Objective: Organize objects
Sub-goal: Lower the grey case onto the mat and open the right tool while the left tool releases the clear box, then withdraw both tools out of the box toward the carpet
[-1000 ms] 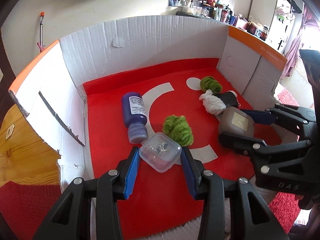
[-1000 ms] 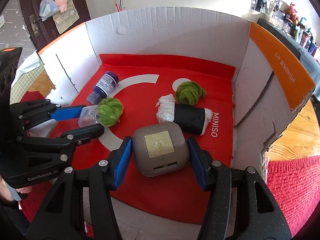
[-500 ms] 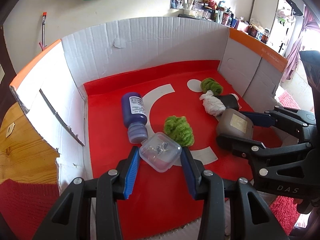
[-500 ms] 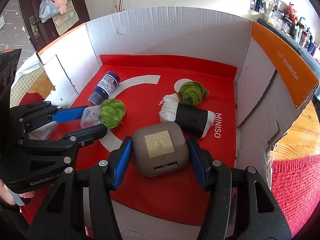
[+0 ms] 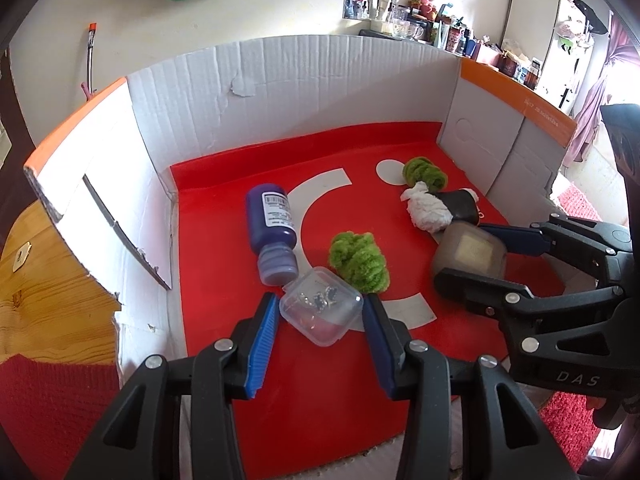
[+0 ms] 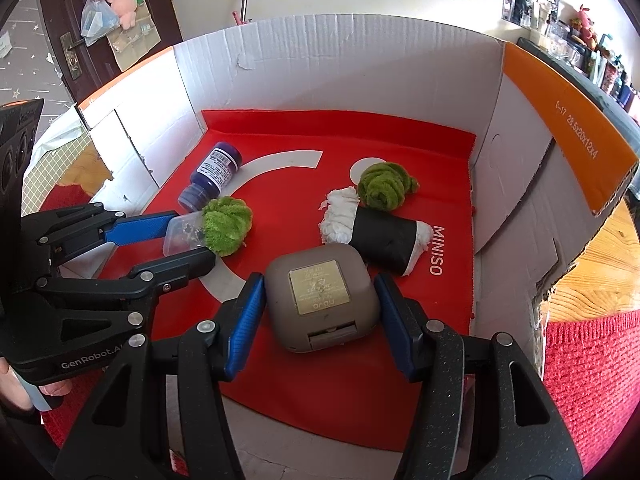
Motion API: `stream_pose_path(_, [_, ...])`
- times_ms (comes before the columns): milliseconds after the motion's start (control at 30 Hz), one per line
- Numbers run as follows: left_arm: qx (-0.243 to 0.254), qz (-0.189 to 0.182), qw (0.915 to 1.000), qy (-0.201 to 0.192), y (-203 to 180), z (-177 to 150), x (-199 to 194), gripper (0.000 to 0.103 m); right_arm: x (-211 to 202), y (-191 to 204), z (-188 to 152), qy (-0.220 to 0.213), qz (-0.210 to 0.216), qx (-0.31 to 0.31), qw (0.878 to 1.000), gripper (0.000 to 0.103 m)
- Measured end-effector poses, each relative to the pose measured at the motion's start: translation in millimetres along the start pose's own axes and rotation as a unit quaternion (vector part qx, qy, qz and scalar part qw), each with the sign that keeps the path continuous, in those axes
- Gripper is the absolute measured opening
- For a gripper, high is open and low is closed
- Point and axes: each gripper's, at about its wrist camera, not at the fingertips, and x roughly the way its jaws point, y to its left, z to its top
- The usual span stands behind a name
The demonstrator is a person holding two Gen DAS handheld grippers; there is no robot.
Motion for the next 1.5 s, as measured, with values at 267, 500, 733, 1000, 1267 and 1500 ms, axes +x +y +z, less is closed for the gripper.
stream_pose_path(267, [0.003,0.002,1.0000,-0.001,-2.2,-0.4,-2.0,0.054,-2.3,0.4,-1.1,-0.001,0.006,0.001,1.000,0.056])
stream_pose_path(500, [0.002,0.002,1.0000,-0.008,-3.8,0.3,-9.3,0.055,-7.1,2.2,-2.9,-0.006,0.008,0.002,1.000,0.058])
stream_pose_path(733, [0.008,0.009,0.9997,-0.020,-8.6,-1.8,-16.5,0.060,-15.6,6.2,-4.9,-0.018,0.009,0.000,1.000,0.063])
stream_pose_path(1000, [-0.002,0.011,0.9994,-0.032,-4.6,-6.6,-28.0,0.065,-27.4,10.9,-7.4,-0.032,0.011,0.001,0.999,0.069])
stream_pose_path(1267, [-0.008,0.017,0.9988,-0.044,-2.2,-13.8,-39.5,0.072,-40.8,16.6,-12.8,-0.047,0.010,0.002,0.999,0.076])
stream_pose_path(1500, [-0.013,0.020,0.9982,-0.055,-2.7,-22.0,-53.3,0.079,-54.3,21.2,-19.4,-0.062,0.002,-0.002,0.998,0.082])
